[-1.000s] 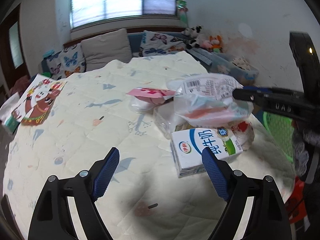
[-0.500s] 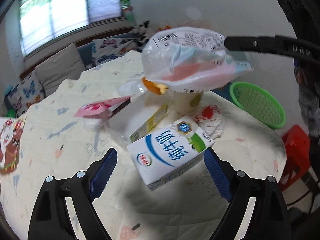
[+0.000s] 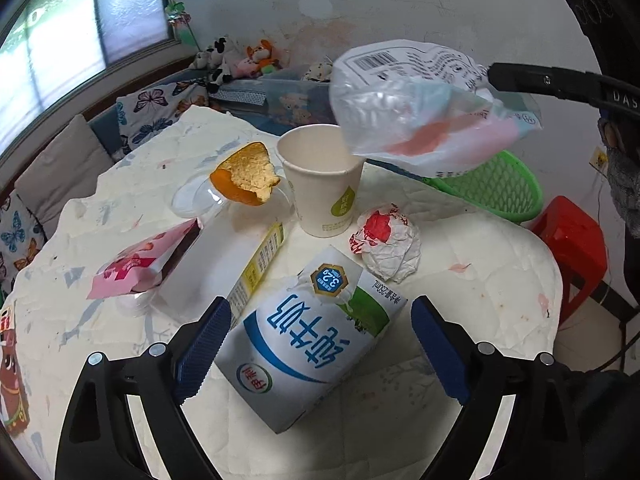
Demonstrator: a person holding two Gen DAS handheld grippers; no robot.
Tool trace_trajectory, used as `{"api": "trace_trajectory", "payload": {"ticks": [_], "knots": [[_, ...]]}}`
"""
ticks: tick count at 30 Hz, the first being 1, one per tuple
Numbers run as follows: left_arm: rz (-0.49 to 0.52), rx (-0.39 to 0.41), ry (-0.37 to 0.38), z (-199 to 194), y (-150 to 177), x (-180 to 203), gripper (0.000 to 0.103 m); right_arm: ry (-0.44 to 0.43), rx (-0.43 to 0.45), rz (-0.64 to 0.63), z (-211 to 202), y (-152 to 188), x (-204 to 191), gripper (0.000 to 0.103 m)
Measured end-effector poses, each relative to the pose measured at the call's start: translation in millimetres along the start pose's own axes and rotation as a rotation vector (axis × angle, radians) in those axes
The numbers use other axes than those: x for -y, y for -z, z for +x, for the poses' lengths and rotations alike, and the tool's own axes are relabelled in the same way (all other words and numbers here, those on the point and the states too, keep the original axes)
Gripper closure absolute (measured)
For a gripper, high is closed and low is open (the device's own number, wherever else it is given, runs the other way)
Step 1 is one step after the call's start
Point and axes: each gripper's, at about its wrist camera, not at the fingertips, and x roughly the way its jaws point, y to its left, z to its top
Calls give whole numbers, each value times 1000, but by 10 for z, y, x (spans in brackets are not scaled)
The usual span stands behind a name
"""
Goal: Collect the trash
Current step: 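Grasp the milk carton with the left gripper while the right carries the bag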
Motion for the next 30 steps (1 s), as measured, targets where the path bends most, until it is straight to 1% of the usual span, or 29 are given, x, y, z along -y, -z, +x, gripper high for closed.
{"api": "trace_trajectory", "payload": {"ticks": [3, 5, 7, 12, 17, 21, 26, 29, 30], "knots": [[13, -12, 9, 59, -30, -16, 15, 19, -6, 20, -22, 57, 83, 68], [27, -15, 2, 99, -56, -21, 15, 29, -9, 31, -32, 95, 132, 68], [41, -20, 19, 127, -72, -20, 15, 37, -13, 40, -43, 127, 170, 68], [73, -39, 27, 227, -91, -9, 15, 55, -22, 62, -79, 190, 232, 68], [61, -52, 62, 301, -116, -48, 13, 73, -22, 77, -143, 243, 291, 68], [36, -87, 109, 353, -104, -70, 13, 80, -25, 89, -156, 278, 319, 68], [57, -95, 99, 339, -48, -15, 13, 85, -30, 103, -145, 299, 382, 68], [73, -118, 74, 351, 10, 9, 13, 92, -34, 109, -149, 324, 411, 68], [81, -127, 51, 371, 36, 21, 14, 95, -35, 111, -147, 327, 425, 68]]}}
